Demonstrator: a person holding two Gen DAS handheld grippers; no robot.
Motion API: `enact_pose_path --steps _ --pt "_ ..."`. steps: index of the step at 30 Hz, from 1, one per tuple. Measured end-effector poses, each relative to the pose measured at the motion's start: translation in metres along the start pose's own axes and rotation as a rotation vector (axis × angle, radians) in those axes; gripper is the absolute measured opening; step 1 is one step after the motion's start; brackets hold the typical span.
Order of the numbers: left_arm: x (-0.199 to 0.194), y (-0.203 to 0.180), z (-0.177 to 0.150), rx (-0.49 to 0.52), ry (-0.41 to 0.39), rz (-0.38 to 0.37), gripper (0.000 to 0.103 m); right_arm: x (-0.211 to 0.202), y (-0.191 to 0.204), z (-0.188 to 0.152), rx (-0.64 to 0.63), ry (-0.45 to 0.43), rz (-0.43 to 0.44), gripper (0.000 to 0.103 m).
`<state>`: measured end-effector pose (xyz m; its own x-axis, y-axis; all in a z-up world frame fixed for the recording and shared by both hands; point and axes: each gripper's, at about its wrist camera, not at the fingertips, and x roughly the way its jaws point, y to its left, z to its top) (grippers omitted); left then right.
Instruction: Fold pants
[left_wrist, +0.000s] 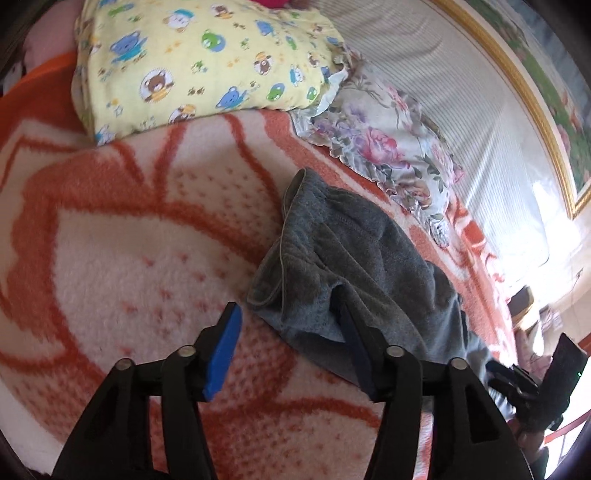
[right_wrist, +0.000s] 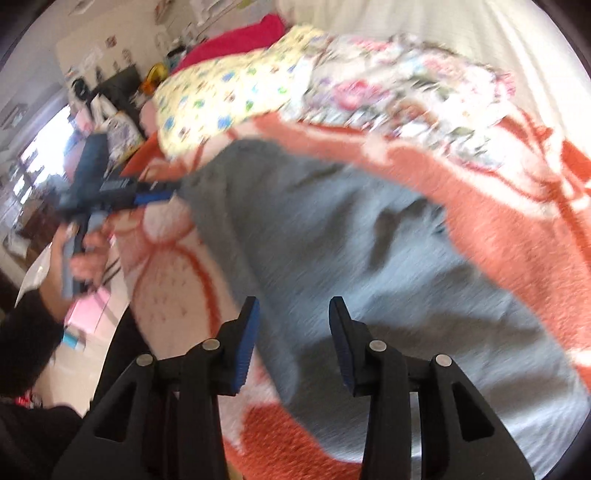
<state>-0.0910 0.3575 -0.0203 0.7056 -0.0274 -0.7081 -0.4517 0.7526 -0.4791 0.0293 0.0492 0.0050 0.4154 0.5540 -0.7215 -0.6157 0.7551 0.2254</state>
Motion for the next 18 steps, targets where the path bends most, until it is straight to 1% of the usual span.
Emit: enact_pose_path --steps 3,6,9,10,12,15,18 --pt "0.008 -0.004 -0.001 -0.024 0.03 -0.024 0.064 0.003 -0.022 0.018 0.083 -0.022 -0.079 0.041" --pt "0.02 -0.01 0.0 -0.038 0.056 -0.028 0.064 0.013 -0.05 0.034 0.204 -0.033 -0.114 0.041" --pt "0.027 -0.015 0.001 -0.062 0.074 -0.06 0.065 0.026 -0.078 0.046 0.321 -0.027 -0.083 0.041" --pt "0.029 -0.017 0.002 -0.064 0.077 -0.059 0.066 0.031 -0.085 0.049 0.346 -0.023 -0.077 0.041" --pt "0.034 -0.018 0.003 -0.072 0.078 -0.042 0.068 0.044 -0.095 0.053 0.386 -0.003 -0.065 0.041" --pt "0.045 -0.019 0.003 -0.097 0.102 -0.039 0.072 0.064 -0.107 0.055 0.436 0.037 -0.023 0.041" --pt "0.054 -0.023 0.002 -0.08 0.11 0.01 0.073 0.081 -0.111 0.055 0.449 0.062 -0.006 0.041"
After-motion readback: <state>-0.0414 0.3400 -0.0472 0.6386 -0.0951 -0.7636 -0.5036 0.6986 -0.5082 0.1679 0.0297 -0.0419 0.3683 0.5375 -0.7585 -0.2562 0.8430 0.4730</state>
